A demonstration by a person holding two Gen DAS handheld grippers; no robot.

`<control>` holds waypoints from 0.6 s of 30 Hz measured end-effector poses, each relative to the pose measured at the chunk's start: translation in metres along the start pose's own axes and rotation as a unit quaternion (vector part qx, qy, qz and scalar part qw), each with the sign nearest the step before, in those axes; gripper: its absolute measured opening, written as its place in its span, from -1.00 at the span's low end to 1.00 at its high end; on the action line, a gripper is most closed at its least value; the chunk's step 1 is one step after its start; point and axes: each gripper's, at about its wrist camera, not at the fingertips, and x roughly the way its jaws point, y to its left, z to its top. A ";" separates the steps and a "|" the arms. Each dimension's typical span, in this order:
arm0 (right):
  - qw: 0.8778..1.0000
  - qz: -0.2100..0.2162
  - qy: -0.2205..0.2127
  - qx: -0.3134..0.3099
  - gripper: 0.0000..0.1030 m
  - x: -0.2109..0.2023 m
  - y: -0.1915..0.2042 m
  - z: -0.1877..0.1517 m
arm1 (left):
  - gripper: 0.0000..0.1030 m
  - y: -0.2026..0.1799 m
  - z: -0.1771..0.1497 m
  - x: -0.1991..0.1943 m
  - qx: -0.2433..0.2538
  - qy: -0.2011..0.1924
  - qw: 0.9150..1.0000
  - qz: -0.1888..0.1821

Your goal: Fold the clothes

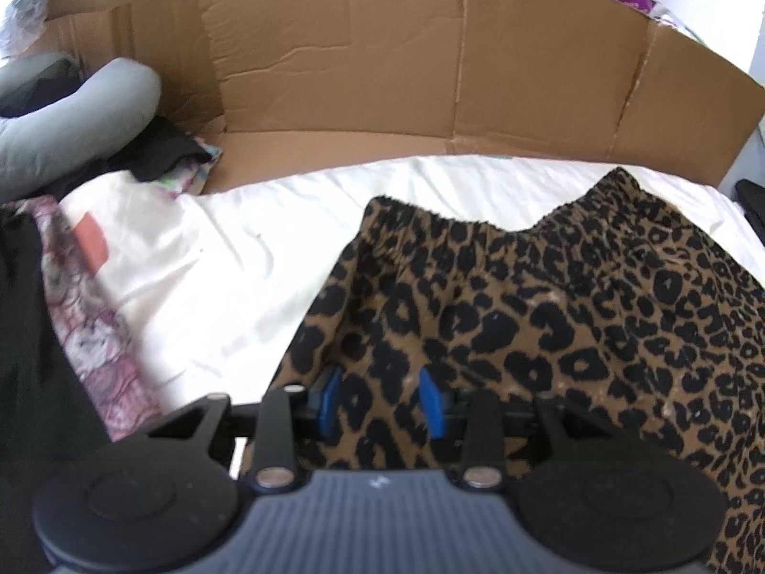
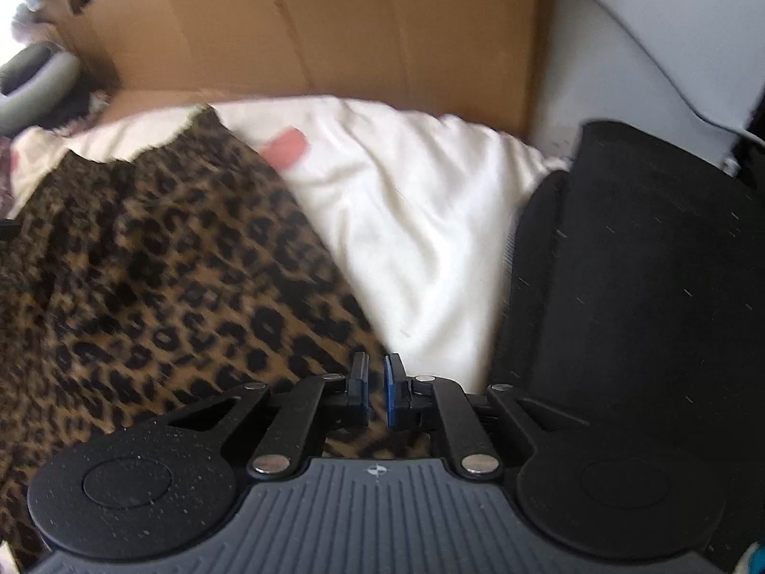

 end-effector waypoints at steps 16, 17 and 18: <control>0.998 0.037 0.007 -0.055 -0.71 0.054 0.048 0.032 | -0.23 0.005 0.011 0.035 0.000 0.014 1.000 0.003; 0.998 0.035 0.008 -0.055 -0.71 0.056 0.047 0.031 | -0.22 0.006 0.012 0.037 -0.002 0.015 1.000 0.007; 0.998 0.034 0.008 -0.055 -0.71 0.058 0.045 0.031 | -0.22 0.008 0.012 0.039 -0.003 0.015 1.000 0.011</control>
